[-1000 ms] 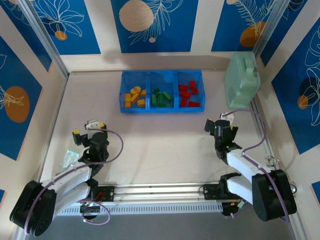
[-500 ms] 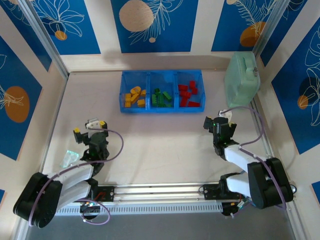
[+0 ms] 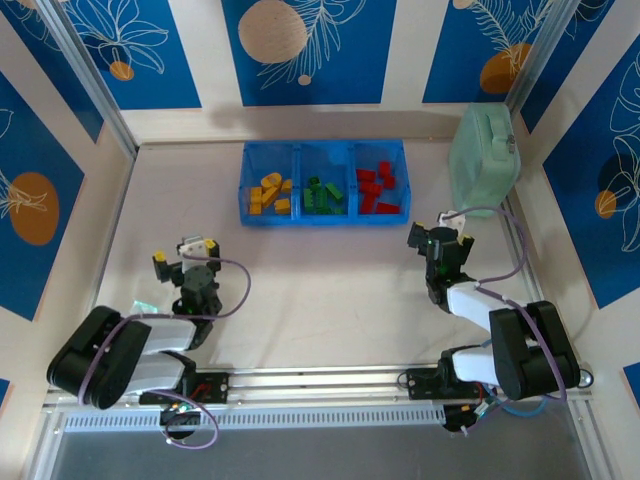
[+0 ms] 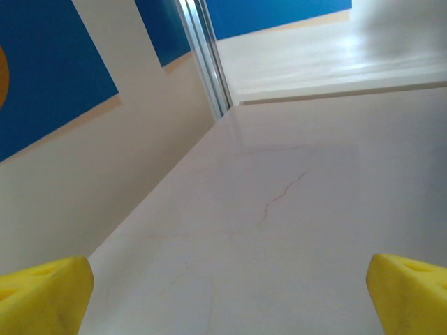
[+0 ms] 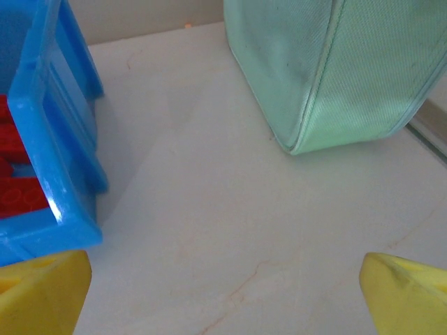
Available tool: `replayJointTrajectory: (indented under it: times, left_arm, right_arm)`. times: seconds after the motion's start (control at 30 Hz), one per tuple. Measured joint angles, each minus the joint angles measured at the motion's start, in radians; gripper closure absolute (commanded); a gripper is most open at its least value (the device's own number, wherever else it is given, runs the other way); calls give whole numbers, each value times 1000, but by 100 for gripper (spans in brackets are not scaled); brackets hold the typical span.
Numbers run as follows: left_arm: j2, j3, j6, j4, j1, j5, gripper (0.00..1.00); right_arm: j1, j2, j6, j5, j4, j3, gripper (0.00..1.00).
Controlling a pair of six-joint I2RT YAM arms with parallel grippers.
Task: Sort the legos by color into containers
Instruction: Reset both arms
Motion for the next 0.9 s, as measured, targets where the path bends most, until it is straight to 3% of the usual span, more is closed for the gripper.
replayJointTrajectory:
  times: [0.37, 0.67, 0.9]
  left_arm:
    - [111, -4, 45, 192, 0, 19, 0]
    - [111, -5, 45, 208, 0, 45, 1]
    - [111, -8, 45, 211, 1, 80, 2]
  right_arm:
    - [-59, -7, 9, -11, 169, -98, 1]
    - [-120, -34, 74, -15, 258, -156, 1]
    - [-145, 58, 105, -17, 345, -183, 1]
